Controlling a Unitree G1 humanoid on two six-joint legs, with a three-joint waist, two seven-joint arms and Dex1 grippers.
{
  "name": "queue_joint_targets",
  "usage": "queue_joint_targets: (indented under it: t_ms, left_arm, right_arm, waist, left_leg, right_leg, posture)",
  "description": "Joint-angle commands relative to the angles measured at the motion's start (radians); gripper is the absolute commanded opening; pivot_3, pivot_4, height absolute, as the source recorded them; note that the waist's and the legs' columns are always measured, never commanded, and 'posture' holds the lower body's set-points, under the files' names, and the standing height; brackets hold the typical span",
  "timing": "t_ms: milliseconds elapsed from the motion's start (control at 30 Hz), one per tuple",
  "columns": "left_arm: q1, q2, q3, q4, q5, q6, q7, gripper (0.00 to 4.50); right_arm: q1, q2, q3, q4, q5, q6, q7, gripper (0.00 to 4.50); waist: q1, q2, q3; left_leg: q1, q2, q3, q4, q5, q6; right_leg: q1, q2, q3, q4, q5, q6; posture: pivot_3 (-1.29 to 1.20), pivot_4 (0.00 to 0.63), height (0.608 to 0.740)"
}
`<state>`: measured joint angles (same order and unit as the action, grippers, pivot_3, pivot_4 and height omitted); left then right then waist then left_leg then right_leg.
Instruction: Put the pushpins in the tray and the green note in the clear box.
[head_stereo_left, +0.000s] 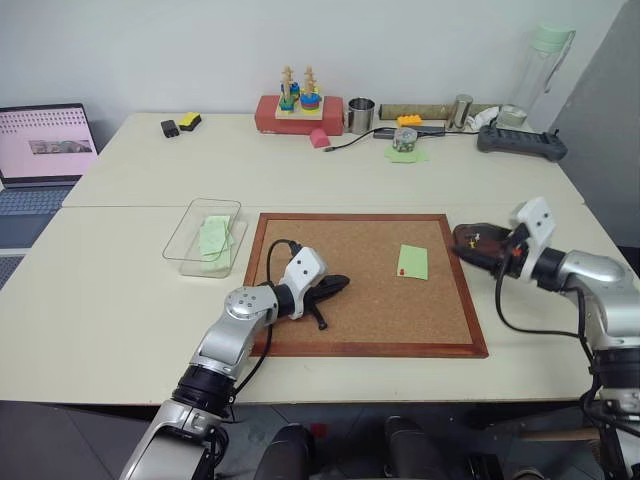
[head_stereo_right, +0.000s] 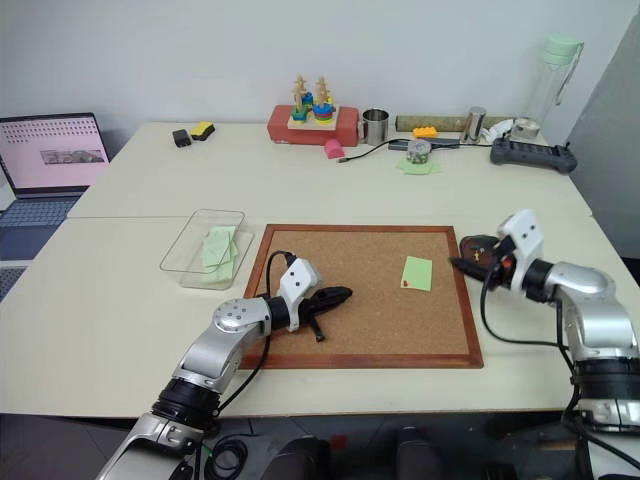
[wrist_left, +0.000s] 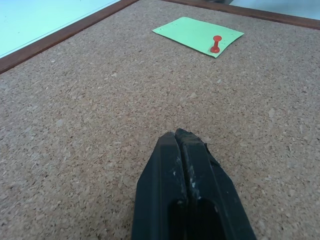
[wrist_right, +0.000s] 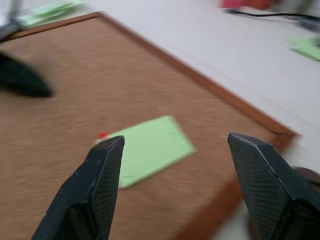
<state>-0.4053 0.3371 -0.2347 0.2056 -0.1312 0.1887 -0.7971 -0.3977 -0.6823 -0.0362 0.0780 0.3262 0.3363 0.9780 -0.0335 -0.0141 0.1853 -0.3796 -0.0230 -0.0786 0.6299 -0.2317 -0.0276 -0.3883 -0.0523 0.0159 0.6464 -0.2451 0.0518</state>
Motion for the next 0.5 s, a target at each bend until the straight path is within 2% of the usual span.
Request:
queue_joint_targets:
  t_ms: [33,200,500]
  left_arm:
    - [0.027,0.015,-0.028,0.046,0.035,0.026,-0.014,0.0]
    - [0.028,0.016,-0.029,0.041,0.035,0.029,-0.014,0.0]
    - [0.041,0.02,-0.026,0.024,0.033,0.035,-0.009,0.0]
  right_arm:
    - [-0.008,0.038,0.07,-0.052,-0.034,-0.042,0.007,3.43]
    - [-0.039,0.113,0.124,0.038,-0.078,-0.081,-0.018,3.43]
    - [-0.073,0.181,0.124,0.18,-0.104,-0.148,-0.033,3.43]
  waist:
    - [0.0,0.0,0.0]
    - [0.001,0.0,0.0]
    - [0.001,0.0,0.0]
  left_leg:
    - [0.0,0.0,0.0,0.0,0.0,0.0]
    - [0.0,0.0,-0.001,0.0,0.0,0.0]
    - [0.0,0.0,-0.001,0.0,0.0,0.0]
  right_leg:
    - [0.0,0.0,0.0,0.0,0.0,0.0]
    - [0.0,0.0,0.0,0.0,0.0,0.0]
    - [0.0,0.0,0.0,0.0,0.001,-0.001]
  posture:
    - [0.0,0.15,0.74]
    - [0.0,0.15,0.74]
    - [0.0,0.15,0.74]
